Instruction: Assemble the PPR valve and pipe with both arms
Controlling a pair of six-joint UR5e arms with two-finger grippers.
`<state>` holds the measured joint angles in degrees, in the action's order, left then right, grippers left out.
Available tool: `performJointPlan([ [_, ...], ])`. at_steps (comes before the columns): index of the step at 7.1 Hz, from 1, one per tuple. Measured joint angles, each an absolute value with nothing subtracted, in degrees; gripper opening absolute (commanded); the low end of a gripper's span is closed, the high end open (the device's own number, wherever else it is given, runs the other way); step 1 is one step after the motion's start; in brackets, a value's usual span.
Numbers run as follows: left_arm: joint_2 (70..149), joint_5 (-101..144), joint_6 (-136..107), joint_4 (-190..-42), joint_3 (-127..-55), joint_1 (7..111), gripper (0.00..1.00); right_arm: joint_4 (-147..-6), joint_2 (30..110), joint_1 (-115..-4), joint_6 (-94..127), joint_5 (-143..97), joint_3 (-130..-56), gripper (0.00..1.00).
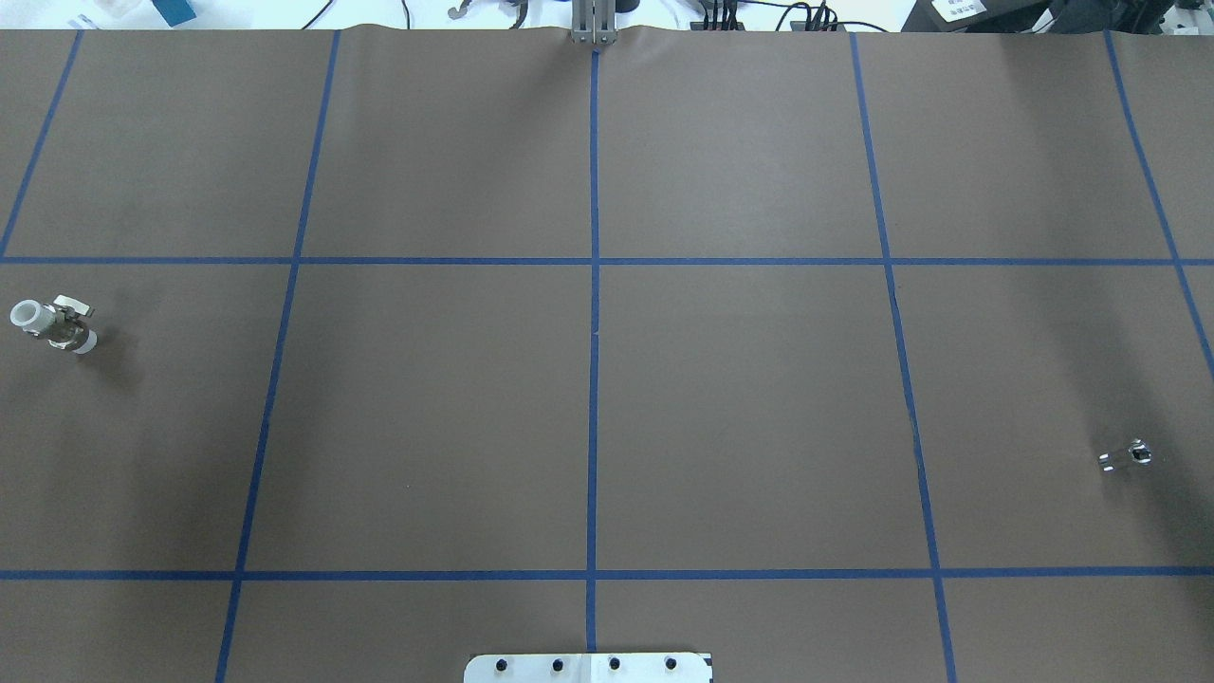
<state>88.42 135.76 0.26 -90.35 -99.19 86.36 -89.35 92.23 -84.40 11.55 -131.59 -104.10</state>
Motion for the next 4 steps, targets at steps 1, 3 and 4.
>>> performJointPlan([
  [1,88.22,136.12,0.34,-90.41,-99.33,86.35,1.0,-89.41,92.22,-84.38,11.52,-131.57,-104.16,1.0],
  [3,87.52,138.61,0.42,-90.51,-99.89,86.38,1.0,-89.66,92.01,-84.38,11.63,-131.8,-103.94,1.0],
  [4,87.13,139.04,0.33,-90.47,-100.33,86.39,1.0,-89.75,91.97,-84.37,11.71,-131.9,-103.8,1.0],
])
